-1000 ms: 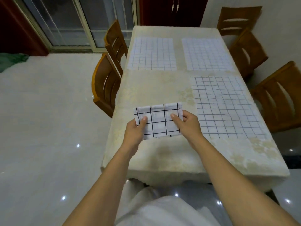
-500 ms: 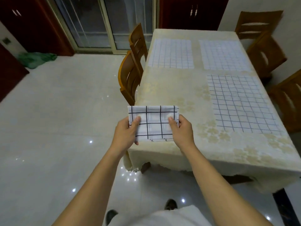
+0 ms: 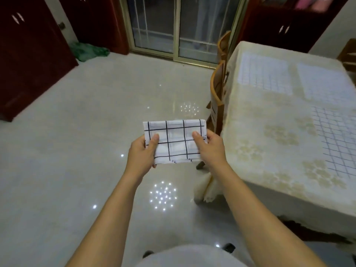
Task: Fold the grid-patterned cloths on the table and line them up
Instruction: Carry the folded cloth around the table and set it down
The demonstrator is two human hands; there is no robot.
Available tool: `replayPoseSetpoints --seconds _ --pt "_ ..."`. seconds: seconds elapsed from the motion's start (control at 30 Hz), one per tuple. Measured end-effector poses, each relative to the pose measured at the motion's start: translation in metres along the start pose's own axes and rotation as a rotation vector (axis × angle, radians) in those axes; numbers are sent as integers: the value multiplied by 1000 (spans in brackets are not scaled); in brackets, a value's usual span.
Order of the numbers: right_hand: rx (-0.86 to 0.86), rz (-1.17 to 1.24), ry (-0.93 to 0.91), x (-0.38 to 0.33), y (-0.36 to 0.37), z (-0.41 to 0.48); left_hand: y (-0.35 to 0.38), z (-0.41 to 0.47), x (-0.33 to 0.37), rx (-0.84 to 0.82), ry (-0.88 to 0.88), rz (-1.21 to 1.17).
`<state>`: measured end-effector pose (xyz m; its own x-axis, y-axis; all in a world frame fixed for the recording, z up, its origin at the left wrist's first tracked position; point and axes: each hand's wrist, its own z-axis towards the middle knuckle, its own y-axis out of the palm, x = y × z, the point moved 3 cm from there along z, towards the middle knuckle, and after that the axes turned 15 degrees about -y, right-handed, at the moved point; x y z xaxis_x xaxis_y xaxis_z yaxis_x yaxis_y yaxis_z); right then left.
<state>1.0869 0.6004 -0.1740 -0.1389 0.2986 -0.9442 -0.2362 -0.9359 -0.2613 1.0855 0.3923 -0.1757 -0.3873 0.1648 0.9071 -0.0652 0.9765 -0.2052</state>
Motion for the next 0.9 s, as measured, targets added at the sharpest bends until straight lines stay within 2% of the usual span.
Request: replayPoseSetpoints --seconds 0.17,0.4,0.7,0.9 --pt "11 39 11 -13 45 17 -43 36 2 -17 -7 -30" --pt "17 59 81 11 72 80 -35 105 22 -53 -36 -36" --pt "-112 201 52 15 145 236 -82 218 95 192 -24 27" --pt "-174 235 99 32 150 303 -62 281 125 210 -44 3"
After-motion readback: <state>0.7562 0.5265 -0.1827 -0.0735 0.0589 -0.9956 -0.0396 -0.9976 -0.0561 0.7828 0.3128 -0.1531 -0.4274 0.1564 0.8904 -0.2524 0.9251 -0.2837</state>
